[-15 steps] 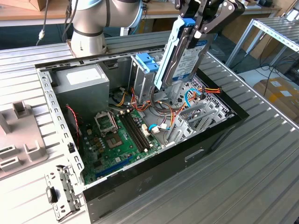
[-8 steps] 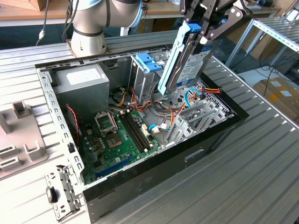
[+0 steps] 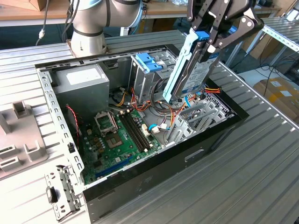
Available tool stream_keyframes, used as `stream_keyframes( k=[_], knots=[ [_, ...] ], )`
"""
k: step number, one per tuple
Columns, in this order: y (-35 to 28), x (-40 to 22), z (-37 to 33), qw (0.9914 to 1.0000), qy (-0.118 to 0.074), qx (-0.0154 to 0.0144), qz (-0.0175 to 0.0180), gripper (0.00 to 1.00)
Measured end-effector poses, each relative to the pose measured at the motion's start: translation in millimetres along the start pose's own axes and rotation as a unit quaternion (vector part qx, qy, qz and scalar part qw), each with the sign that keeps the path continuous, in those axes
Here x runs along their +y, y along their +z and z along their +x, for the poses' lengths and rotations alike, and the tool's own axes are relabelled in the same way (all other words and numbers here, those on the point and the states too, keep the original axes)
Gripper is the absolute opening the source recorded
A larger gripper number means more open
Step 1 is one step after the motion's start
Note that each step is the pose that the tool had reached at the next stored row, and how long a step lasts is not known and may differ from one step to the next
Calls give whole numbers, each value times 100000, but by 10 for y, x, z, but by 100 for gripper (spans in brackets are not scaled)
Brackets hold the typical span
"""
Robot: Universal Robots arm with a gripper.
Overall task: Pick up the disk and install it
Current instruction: 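Pick up the disk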
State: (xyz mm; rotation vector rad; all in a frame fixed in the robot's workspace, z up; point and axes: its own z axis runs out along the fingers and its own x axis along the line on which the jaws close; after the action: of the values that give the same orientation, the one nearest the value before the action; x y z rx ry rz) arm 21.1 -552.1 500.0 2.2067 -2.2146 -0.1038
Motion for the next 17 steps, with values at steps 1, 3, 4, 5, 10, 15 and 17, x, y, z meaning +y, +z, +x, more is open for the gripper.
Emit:
stream_keyframes(
  k=[1,3,4,5,10,15,17],
  knots=[
    [4,0,37,100000,55,-123,1,36],
    [8,0,70,100000,184,-245,7,36],
    [11,-1,89,99999,339,-295,11,36],
    [13,-1,101,99998,502,-310,14,36],
    [25,-8,184,99993,1135,-361,41,36],
    [29,-95,307,99992,1175,-378,20,36],
    [28,-139,344,99992,1173,-376,-13,36]
  ],
)
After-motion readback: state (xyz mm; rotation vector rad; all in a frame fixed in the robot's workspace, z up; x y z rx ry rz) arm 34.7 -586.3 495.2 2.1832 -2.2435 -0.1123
